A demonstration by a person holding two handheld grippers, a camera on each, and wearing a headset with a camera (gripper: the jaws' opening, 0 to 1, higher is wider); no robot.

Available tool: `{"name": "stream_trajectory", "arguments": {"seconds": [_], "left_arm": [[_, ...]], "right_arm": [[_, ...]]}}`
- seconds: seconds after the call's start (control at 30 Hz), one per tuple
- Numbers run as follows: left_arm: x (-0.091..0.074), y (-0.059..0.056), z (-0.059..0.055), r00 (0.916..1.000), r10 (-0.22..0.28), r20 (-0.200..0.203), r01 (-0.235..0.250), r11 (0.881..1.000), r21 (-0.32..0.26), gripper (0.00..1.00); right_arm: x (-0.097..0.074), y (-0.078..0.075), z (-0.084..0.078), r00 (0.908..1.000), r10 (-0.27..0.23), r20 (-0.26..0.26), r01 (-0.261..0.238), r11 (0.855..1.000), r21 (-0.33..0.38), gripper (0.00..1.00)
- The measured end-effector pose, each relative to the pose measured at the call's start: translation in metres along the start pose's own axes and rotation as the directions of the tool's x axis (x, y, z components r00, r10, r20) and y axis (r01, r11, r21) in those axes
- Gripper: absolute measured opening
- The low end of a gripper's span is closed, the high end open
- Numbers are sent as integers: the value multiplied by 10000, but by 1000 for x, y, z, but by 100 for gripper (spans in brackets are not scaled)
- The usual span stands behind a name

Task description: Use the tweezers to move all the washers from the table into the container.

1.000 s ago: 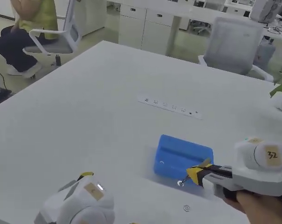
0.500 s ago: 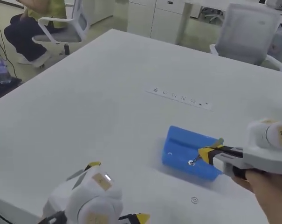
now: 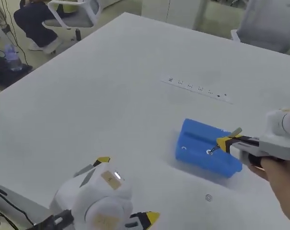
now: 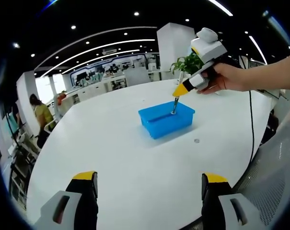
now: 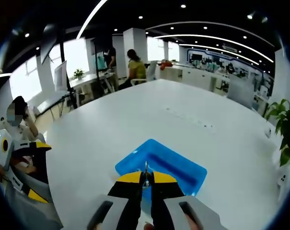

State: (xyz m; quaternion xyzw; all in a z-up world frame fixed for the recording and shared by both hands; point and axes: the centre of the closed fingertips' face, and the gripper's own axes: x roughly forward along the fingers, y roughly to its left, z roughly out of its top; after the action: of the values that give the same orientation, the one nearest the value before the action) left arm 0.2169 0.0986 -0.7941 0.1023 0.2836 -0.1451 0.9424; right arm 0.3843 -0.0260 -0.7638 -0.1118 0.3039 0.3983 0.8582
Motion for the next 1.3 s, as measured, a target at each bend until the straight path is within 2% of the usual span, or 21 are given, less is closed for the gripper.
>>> {"name": "stream_trajectory", "arguments": {"seconds": [0.2, 0.5, 1.07, 1.3], "left_arm": [[0, 0, 0, 10000, -30, -12, 30, 10000, -26, 92], [1, 0, -1, 10000, -10, -81, 10, 10000, -49, 92], [2, 0, -4, 9997, -29, -246, 29, 10000, -19, 92], [2, 2, -2, 9998, 57, -165, -58, 10000, -63, 92]], "right_arm": [[12, -10, -11, 9994, -168, -289, 170, 9998, 63, 2], [30, -14, -24, 9975, -128, -697, 137, 9998, 115, 2], [44, -18, -35, 9948, -213, -994, 210, 9998, -36, 3], [45, -19, -36, 9949, -68, -1004, 103, 9993, 348, 3]]}}
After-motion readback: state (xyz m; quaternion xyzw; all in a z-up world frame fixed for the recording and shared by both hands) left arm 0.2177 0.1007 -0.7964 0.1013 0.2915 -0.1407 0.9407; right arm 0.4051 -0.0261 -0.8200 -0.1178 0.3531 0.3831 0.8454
